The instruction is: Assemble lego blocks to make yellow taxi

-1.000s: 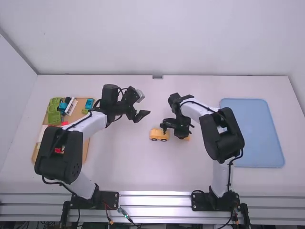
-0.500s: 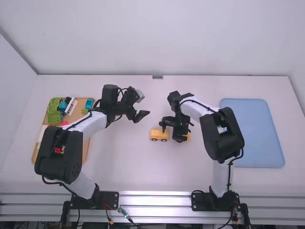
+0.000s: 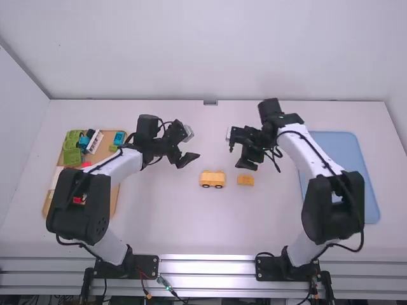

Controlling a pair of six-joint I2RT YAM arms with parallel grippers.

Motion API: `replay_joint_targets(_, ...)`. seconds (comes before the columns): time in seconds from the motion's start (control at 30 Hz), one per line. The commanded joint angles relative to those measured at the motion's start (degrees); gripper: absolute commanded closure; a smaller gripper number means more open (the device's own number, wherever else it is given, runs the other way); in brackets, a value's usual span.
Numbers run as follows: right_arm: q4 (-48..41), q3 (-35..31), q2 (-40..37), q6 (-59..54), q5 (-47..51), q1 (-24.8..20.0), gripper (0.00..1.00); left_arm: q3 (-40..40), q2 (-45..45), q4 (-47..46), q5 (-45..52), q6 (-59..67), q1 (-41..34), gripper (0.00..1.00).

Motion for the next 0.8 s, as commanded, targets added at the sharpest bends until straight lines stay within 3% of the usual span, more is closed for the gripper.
replay_joint_targets(0.0,2.49,-7.04,-1.44,-5.64,-13.03,-3.8,0.01,0.85,0.02,-0.74,5.22,7.5,-0.22,0.01)
replay_joint_targets(0.27,21.24,-22.18,-1.9,-6.73,-24.76,-10.6,0.01,0.85,0.2,-4.2,9.62,14.62,-0.15,0.01)
replay_joint_targets(0.4,27.56,-27.39,-1.9,-7.21,-22.75,-10.43,0.01,0.85,1.79,-5.55,13.86,18.47,-0.5,0.01)
replay_joint_targets(0.6,37.0,-32.44,-1.88,-3.37,-23.08,-10.56,0.01,0.85,6.16,-3.76,18.47,21.24,-0.63,0.01)
replay_joint_targets(0.77,37.07,-32.65,1.57,-6.58,-27.65,-13.57,0.01,0.85,10.78,-0.61,21.55,22.6,-0.59,0.01)
